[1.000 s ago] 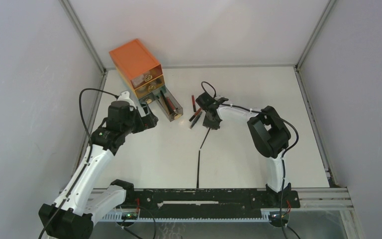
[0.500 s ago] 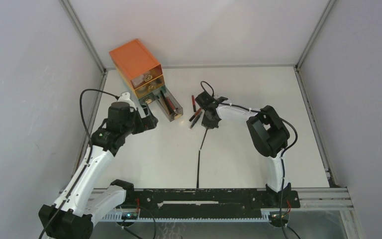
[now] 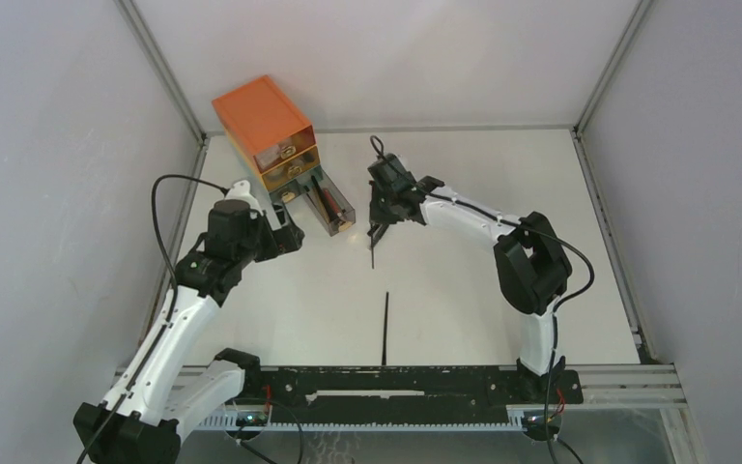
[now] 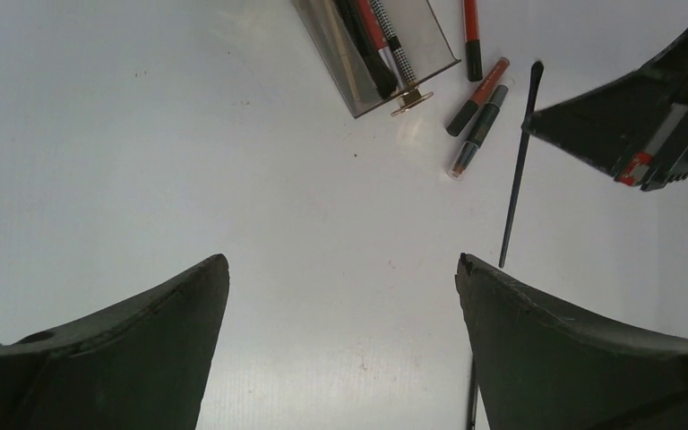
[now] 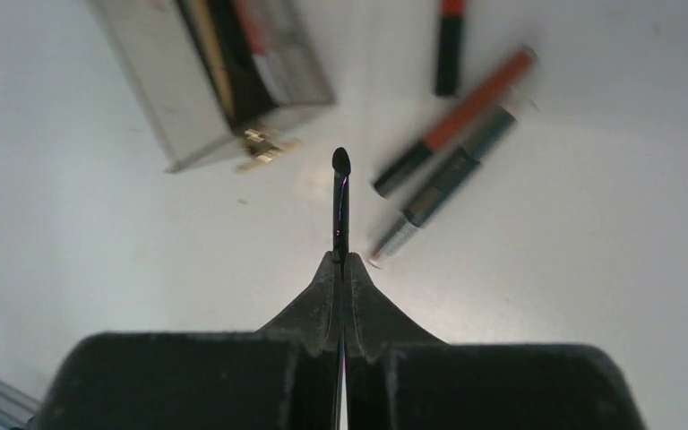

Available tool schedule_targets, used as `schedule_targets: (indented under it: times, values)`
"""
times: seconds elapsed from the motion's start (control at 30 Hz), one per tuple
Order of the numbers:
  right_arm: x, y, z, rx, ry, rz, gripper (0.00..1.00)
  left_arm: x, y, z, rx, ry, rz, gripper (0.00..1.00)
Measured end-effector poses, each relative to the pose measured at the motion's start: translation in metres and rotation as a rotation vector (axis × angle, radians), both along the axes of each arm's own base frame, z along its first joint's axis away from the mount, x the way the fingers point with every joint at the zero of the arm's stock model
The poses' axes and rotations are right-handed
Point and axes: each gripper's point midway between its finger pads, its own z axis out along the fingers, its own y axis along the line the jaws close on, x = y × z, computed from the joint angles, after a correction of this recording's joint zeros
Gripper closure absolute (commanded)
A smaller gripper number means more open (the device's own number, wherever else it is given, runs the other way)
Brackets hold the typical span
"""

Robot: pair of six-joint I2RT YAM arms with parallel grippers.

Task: Organize the makeup
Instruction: Place the makeup brush in the drawer.

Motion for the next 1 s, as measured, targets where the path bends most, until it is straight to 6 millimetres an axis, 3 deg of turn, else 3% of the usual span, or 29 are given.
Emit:
schedule_targets:
  times: [0.17,0.2,0.27,0.37,0.67,0.97,1.0]
  values:
    - [0.027,0.042,0.051,0.076,-0.149,0.121,1.00,-0.002,0.002,0.004,0.000,-0.014,0.007,0.00]
    - [0.051,0.065,0.076,0.109,-0.248,0.172,1.00,-0.004,0.005,0.005,0.008,-0.017,0.018,0.00]
    - [0.052,0.066,0.075,0.094,-0.246,0.193,1.00,-0.004,0.006,0.005,0.012,-0.016,0.023,0.00]
    - [0.080,0.091,0.088,0.099,-0.323,0.235,1.00,-0.007,0.012,0.005,0.028,-0.016,0.045,0.00]
    - [0.110,0.117,0.070,0.084,-0.374,0.290,1.00,-0.016,0.023,0.020,0.030,-0.087,0.087,0.00]
    - [0.122,0.126,0.047,0.076,-0.381,0.310,1.00,-0.017,0.026,0.016,0.040,-0.070,0.096,0.00]
    - [0.122,0.127,0.043,0.075,-0.375,0.313,0.95,-0.017,0.026,0.016,0.040,-0.070,0.096,0.00]
